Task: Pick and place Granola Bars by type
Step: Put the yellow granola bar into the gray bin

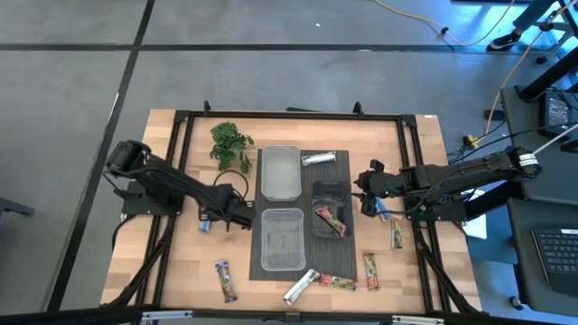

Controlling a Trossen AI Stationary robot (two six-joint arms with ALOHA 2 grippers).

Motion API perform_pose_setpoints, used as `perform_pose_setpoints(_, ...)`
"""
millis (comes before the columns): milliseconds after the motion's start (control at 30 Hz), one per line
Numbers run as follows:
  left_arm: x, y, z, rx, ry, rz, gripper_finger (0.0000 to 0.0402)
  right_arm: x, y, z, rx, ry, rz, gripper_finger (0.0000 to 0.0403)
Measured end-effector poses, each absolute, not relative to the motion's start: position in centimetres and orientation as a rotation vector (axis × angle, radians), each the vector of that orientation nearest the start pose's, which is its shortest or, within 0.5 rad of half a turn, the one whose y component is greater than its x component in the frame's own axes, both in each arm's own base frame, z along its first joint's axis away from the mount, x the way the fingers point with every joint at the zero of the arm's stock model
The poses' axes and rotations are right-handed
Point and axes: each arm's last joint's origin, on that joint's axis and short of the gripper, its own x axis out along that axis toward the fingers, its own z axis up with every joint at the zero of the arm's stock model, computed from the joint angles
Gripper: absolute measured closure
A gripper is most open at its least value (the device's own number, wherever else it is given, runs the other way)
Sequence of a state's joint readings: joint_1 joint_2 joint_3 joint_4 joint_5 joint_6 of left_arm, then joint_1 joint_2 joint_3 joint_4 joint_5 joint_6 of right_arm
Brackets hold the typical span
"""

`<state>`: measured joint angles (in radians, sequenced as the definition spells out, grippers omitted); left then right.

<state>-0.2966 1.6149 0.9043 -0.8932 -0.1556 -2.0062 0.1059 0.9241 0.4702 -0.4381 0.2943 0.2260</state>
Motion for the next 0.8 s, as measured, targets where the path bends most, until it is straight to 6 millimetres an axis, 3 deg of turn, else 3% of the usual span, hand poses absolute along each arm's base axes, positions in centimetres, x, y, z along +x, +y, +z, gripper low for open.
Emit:
perform_pose_setpoints(333, 24.9, -7.1, 13.3, -1.143, 1.076, 1.434, 0.0155, 16.9, 1.0, 18.4, 0.030, 0.862, -0.274, 0.0205)
perform_pose_setpoints(800, 24.9, -6.7, 13.7, -1.033, 0.996, 1.379, 0.0155, 17.1, 1.0, 18.2, 0.005, 0.874, -0.264, 0.0205)
